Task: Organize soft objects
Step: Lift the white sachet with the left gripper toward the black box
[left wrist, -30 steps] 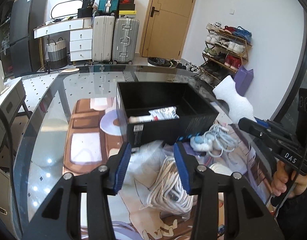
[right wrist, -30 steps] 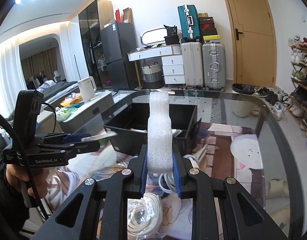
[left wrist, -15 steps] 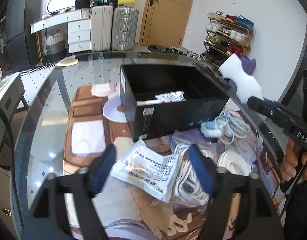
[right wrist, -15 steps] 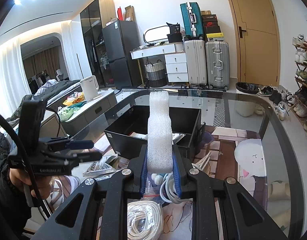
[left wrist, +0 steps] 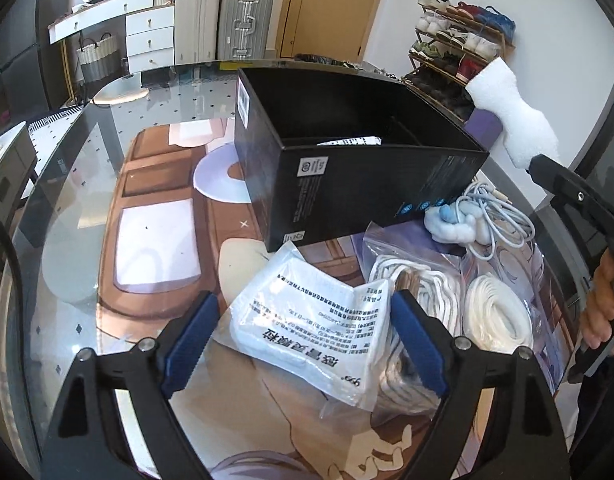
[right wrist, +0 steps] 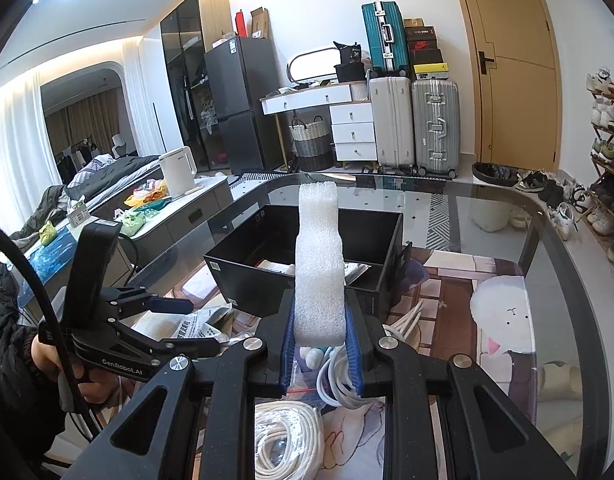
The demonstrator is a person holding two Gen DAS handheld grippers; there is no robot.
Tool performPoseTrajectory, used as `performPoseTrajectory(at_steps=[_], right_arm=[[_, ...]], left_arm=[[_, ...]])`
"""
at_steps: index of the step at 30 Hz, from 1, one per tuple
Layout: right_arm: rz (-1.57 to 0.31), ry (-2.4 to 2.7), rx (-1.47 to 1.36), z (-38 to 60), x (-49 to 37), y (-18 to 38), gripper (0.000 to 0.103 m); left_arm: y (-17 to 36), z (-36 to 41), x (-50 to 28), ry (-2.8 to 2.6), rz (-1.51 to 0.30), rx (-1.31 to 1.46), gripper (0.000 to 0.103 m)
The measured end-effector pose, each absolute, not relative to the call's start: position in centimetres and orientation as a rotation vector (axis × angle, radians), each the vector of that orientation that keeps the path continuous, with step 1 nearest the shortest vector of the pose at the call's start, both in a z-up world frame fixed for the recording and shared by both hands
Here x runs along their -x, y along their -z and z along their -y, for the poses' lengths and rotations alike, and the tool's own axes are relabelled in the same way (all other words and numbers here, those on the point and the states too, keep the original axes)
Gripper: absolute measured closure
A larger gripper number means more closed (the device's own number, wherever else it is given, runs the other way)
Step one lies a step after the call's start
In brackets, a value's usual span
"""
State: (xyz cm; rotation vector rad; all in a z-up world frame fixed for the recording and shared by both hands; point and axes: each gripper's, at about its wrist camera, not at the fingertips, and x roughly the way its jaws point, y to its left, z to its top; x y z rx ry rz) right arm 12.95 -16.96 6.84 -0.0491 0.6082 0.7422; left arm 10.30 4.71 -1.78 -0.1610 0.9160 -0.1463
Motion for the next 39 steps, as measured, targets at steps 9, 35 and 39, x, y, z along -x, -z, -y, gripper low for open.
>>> performPoseTrajectory(at_steps=[9, 35, 39], right_arm=[[-0.597, -0.749, 0.06, 16.5, -12.7, -7.1, 0.081], [-0.58, -0.751, 0.078, 16.1, -12.5, -7.5, 0.081], [-0.581, -0.742, 0.084, 16.0, -12.6, -7.9, 0.081]], left_arm=[[0.8, -3.9, -9.6, 0.19, -0.885, 0.152, 0.053], [-3.2, -4.0, -7.0, 0.201, -0.757, 0.177, 0.066], [-4.5, -4.1, -7.4, 0.19, -0.727, 0.184, 0.066]])
